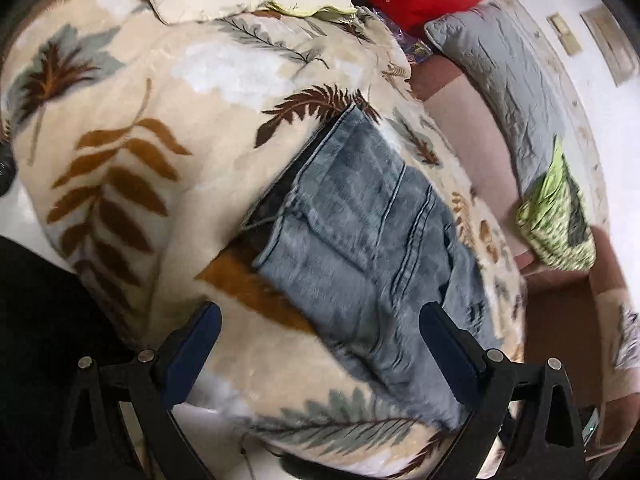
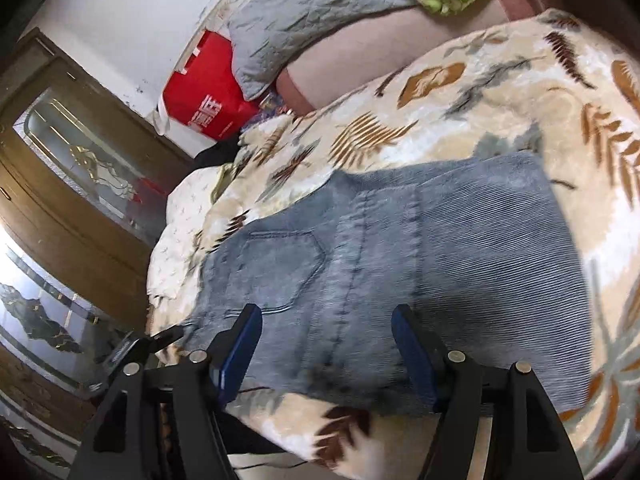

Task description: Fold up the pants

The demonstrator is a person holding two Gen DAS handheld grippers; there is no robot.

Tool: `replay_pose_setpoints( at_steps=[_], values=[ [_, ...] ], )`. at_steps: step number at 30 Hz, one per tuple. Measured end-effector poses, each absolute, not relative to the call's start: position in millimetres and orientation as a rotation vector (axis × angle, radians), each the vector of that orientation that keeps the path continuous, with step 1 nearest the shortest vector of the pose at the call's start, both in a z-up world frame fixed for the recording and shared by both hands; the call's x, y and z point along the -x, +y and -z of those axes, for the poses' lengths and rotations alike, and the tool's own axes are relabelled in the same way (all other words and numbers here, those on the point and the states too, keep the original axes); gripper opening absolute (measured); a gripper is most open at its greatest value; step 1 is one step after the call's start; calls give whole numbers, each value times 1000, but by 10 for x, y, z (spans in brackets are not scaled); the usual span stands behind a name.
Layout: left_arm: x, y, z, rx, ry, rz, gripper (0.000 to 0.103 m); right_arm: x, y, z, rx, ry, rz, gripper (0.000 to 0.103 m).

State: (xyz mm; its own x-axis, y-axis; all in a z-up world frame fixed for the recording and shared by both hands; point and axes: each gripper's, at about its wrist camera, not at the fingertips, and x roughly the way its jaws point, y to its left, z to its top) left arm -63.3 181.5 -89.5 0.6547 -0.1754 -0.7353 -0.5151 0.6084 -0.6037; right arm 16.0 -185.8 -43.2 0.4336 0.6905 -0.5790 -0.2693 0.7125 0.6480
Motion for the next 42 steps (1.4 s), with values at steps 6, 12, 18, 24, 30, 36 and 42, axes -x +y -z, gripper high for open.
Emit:
replay_pose_setpoints(
  at_steps=[6, 12, 18, 24, 30, 36, 42],
  values=[
    [462, 1819, 849, 884, 853, -213, 57, -398, -1270, 214, -476, 1032, -770, 76],
    [355, 1816, 872, 820, 872, -235, 42, -1047, -715, 560, -444, 1290, -650, 77],
    [309, 1817, 856, 800, 870, -218, 38, -1133, -643, 656, -455, 1371, -605, 67],
    [310, 1826, 873, 795, 879, -225, 38, -1177, -514, 854, -452, 1399, -570, 69],
    [278, 1803, 868, 770, 889, -236, 38, -1116, -510, 611, -387, 1344, -578, 69],
    [249, 1742, 835, 724, 897, -253, 38, -1097, -574, 700, -437, 1383, -566, 69],
    [241, 1715, 822, 688, 902, -268, 37, -976, -520, 841, -374, 1355, -555, 70]
  ],
)
